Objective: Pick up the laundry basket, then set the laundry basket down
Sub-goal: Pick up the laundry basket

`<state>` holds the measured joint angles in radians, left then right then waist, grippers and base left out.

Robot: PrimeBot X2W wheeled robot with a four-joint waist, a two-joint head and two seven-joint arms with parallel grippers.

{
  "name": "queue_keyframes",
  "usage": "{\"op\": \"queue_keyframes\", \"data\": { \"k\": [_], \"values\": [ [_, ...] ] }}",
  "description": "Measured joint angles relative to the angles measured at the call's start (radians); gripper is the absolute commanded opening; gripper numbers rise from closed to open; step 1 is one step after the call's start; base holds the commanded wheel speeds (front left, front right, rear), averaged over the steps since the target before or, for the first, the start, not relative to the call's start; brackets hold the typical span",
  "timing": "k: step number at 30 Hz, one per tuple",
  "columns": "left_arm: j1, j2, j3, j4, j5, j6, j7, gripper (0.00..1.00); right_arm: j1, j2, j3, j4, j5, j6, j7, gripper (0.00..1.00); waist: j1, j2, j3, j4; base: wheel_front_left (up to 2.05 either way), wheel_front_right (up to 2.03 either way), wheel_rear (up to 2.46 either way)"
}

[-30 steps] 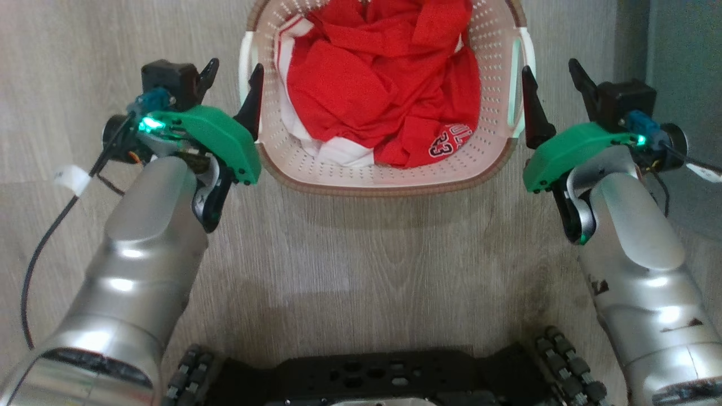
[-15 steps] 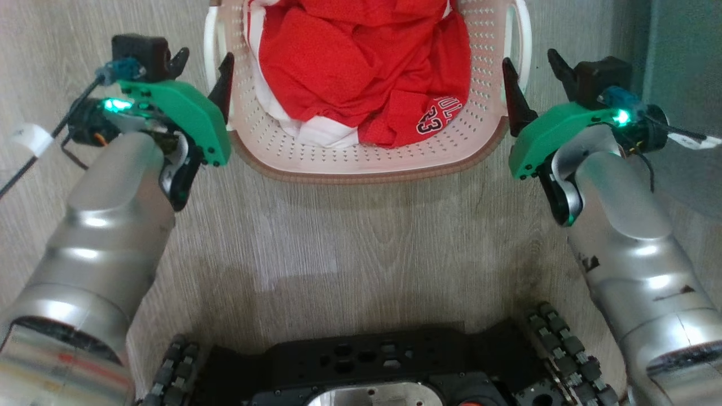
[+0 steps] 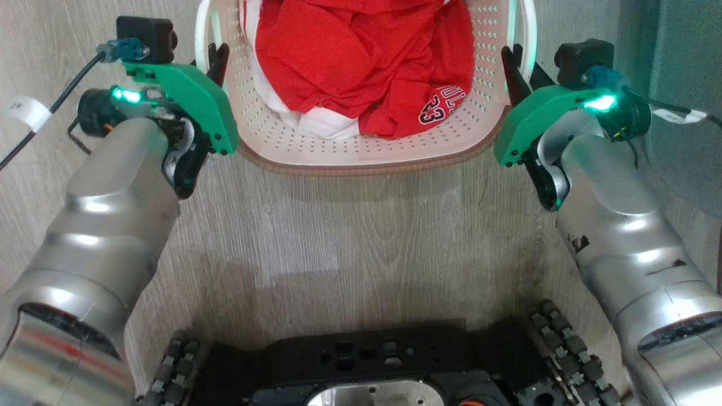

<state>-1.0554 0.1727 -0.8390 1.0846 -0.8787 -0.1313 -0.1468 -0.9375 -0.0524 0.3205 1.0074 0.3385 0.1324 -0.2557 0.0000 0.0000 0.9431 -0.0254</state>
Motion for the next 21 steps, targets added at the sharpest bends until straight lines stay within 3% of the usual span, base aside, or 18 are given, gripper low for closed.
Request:
{"op": "queue_keyframes", "data": {
  "k": [10,21],
  "values": [
    [0.0,-0.005,-0.075,0.029,-0.092,0.0,0.007,0.0,-0.003,0.002,0.035,0.054,0.029,0.0,0.0,0.0,0.0,0.0,-0.041,0.01,0.0,0.0,0.0],
    [0.013,-0.01,-0.121,0.033,-0.208,0.001,0.089,0.0,-0.023,0.002,0.094,0.134,0.093,0.0,0.039,0.0,0.0,0.0,-0.129,0.018,0.0,0.0,0.0]
  ]
}}
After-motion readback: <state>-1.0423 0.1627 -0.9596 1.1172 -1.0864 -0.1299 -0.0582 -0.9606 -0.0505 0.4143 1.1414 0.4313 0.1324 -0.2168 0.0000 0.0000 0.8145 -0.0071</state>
